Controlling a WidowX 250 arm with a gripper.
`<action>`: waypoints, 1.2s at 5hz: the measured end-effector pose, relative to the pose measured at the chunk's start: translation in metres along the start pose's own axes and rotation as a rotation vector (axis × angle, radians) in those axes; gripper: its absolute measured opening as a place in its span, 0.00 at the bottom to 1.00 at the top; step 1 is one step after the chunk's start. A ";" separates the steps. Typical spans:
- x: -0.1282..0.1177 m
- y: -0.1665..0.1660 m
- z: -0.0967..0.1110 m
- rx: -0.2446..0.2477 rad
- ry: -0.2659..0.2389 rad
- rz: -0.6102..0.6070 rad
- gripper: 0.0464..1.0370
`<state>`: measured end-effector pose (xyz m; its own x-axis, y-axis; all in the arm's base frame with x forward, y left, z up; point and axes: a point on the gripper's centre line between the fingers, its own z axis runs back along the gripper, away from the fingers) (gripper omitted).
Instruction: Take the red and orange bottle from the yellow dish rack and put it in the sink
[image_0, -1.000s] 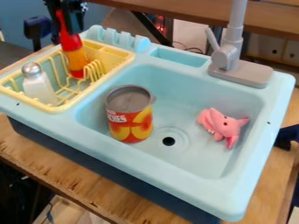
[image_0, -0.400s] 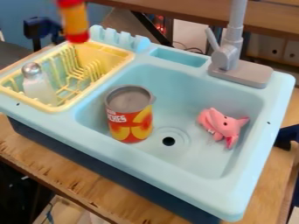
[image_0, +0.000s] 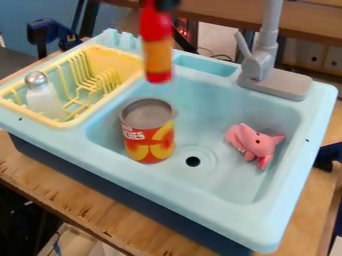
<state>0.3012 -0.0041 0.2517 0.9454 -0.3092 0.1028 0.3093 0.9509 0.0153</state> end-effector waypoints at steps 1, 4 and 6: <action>0.002 -0.041 -0.021 -0.060 0.038 -0.059 0.32; -0.014 -0.071 -0.074 -0.050 0.170 -0.087 0.32; -0.013 -0.092 -0.091 -0.065 0.187 -0.148 0.32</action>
<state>0.2698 -0.0888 0.1581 0.8900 -0.4486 -0.0820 0.4461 0.8937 -0.0478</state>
